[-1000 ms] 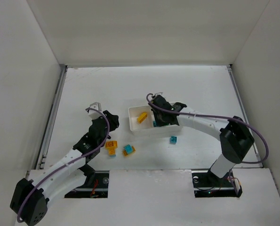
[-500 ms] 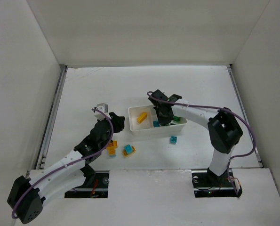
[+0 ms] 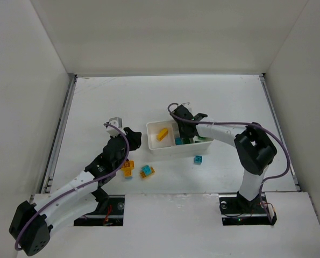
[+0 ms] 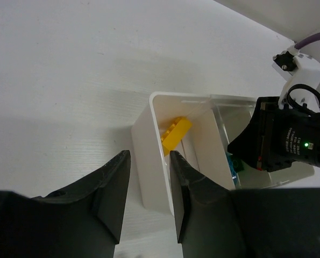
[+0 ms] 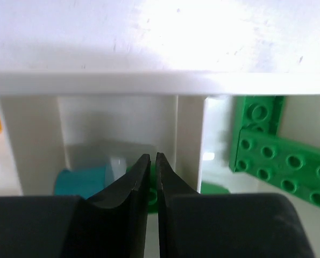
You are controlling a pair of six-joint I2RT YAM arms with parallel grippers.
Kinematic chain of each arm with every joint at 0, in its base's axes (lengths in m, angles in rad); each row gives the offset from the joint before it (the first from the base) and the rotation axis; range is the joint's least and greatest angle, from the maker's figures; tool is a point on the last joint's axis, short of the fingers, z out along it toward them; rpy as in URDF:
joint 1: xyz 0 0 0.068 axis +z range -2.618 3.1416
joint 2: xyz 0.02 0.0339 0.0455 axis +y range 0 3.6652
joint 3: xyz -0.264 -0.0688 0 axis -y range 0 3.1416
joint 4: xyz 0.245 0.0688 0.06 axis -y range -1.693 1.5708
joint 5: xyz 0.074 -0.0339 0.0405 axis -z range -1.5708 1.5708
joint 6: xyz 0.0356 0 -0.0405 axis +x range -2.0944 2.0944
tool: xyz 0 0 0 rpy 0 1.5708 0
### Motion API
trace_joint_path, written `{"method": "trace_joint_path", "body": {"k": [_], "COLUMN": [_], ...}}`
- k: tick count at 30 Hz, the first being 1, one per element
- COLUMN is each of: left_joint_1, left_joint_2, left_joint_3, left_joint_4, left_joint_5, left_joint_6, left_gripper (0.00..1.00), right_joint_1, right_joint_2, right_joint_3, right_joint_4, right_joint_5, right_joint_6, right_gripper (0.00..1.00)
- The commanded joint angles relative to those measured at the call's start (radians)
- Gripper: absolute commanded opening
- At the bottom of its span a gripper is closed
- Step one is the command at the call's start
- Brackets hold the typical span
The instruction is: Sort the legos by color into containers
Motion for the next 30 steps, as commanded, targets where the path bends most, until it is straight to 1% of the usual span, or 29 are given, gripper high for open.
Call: {"method": "trace_joint_path", "body": {"k": [1,4,5,7,8,10,12,14,16,20,22,27,30], "left_joint_1": [0.004,0.007,0.007,0.006,0.004,0.004,0.006,0.004,-0.002,-0.010,-0.014,-0.014,-0.010], "left_joint_2": [-0.009,-0.020,-0.020,-0.020,-0.018,-0.015,-0.006,0.005,0.012,0.026,0.035,0.032,0.018], "left_joint_3": [-0.018,-0.026,-0.027,-0.029,-0.029,-0.030,-0.026,-0.021,-0.018,-0.017,-0.014,-0.015,-0.020], "left_joint_4": [0.051,0.053,0.056,0.057,0.059,0.059,0.059,0.059,0.062,0.079,0.079,0.083,0.080], "left_joint_5": [-0.008,-0.020,-0.021,-0.021,-0.023,-0.028,-0.029,-0.029,-0.025,-0.012,-0.005,-0.005,-0.005], "left_joint_6": [0.011,0.011,0.011,0.014,0.014,0.014,0.014,0.014,0.014,0.016,0.016,0.018,0.018], "left_gripper": [0.32,0.32,0.32,0.32,0.32,0.32,0.32,0.33,0.33,0.33,0.32,0.32,0.32], "right_joint_1": [0.019,0.027,0.027,0.030,0.036,0.064,0.085,0.091,0.093,0.091,0.078,0.056,0.047], "right_joint_2": [-0.068,-0.086,-0.095,-0.120,-0.138,-0.178,-0.207,-0.223,-0.243,-0.272,-0.267,-0.197,-0.166], "right_joint_3": [-0.045,-0.089,-0.102,-0.114,-0.108,-0.064,-0.012,0.006,-0.022,-0.097,-0.102,-0.022,0.021], "right_joint_4": [0.292,0.492,0.547,0.629,0.638,0.568,0.426,0.298,0.204,0.135,0.089,-0.088,-0.158], "right_joint_5": [0.167,0.298,0.318,0.317,0.295,0.254,0.239,0.211,0.141,-0.005,-0.064,-0.130,-0.142], "right_joint_6": [0.019,0.009,0.006,-0.005,-0.022,-0.062,-0.077,-0.051,-0.012,0.035,0.036,0.009,-0.014], "right_gripper": [0.16,0.16,0.16,0.17,0.18,0.20,0.22,0.22,0.21,0.19,0.18,0.15,0.15]}}
